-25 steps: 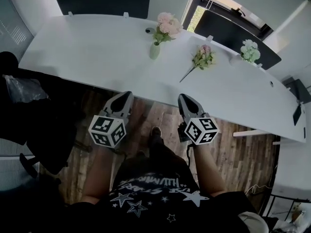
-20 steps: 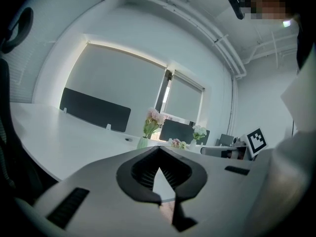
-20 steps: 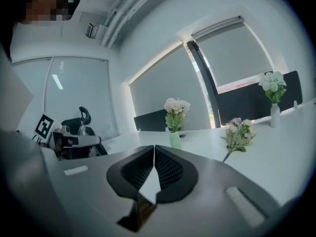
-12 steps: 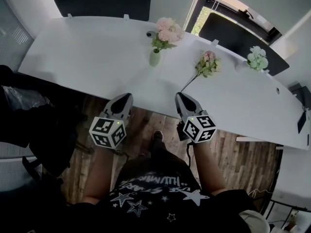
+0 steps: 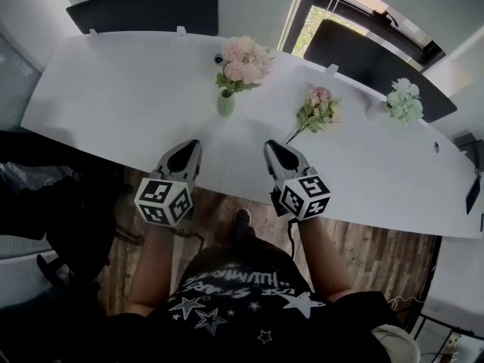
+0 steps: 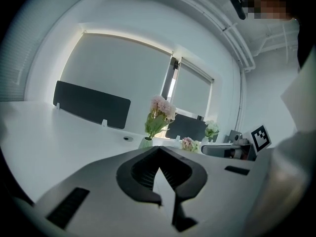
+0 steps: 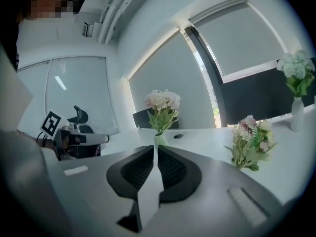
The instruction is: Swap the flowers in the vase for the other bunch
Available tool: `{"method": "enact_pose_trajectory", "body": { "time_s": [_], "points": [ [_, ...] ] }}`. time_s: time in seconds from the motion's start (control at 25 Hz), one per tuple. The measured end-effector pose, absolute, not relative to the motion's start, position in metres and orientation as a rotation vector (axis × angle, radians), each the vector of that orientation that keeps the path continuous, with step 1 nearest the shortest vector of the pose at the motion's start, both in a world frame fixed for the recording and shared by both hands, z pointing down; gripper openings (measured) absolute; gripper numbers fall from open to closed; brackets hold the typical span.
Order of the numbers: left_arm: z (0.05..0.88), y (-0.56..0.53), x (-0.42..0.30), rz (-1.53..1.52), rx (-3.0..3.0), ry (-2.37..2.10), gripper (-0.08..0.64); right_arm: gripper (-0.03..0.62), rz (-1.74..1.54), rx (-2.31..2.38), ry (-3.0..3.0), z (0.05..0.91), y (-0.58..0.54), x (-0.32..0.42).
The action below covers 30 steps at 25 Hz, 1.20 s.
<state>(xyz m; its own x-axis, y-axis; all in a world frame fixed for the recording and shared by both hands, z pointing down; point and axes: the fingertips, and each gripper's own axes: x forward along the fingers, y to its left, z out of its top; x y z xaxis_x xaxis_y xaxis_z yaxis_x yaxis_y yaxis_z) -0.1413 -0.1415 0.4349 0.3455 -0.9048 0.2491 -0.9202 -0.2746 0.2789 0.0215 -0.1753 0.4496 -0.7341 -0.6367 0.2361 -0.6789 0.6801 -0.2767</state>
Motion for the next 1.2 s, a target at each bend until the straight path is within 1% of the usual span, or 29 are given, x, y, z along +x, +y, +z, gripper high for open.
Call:
{"method": "enact_pose_trajectory", "body": {
  "time_s": [0.36, 0.6, 0.72, 0.84, 0.92, 1.08, 1.2],
  "points": [
    [0.442, -0.172, -0.150, 0.109, 2.205, -1.688, 0.008, 0.006, 0.595, 0.980, -2.842, 0.448, -0.220, 0.001],
    [0.442, -0.180, -0.146, 0.142, 2.229, -1.691, 0.008, 0.031, 0.628, 0.841, -2.870, 0.447, -0.232, -0.016],
    [0.441, -0.187, -0.147, 0.132, 2.226, -1.737, 0.008, 0.081, 0.656, 0.773, -2.869, 0.453, -0.235, -0.023],
    [0.443, -0.193, -0.148, 0.113, 2.207, -1.759, 0.008, 0.148, 0.681, 0.704, -2.863, 0.458, -0.237, -0.031],
    [0.446, -0.197, -0.146, 0.118, 2.203, -1.742, 0.008, 0.178, 0.700, 0.680, -2.859, 0.459, -0.238, -0.036],
    [0.452, -0.207, -0.144, 0.168, 2.252, -1.705, 0.008, 0.202, 0.779, 0.668, -2.868, 0.461, -0.242, -0.044],
    [0.455, -0.217, -0.142, 0.149, 2.319, -1.650, 0.009, 0.211, 0.861, 0.676, -2.883, 0.459, -0.248, -0.051]
  ]
}}
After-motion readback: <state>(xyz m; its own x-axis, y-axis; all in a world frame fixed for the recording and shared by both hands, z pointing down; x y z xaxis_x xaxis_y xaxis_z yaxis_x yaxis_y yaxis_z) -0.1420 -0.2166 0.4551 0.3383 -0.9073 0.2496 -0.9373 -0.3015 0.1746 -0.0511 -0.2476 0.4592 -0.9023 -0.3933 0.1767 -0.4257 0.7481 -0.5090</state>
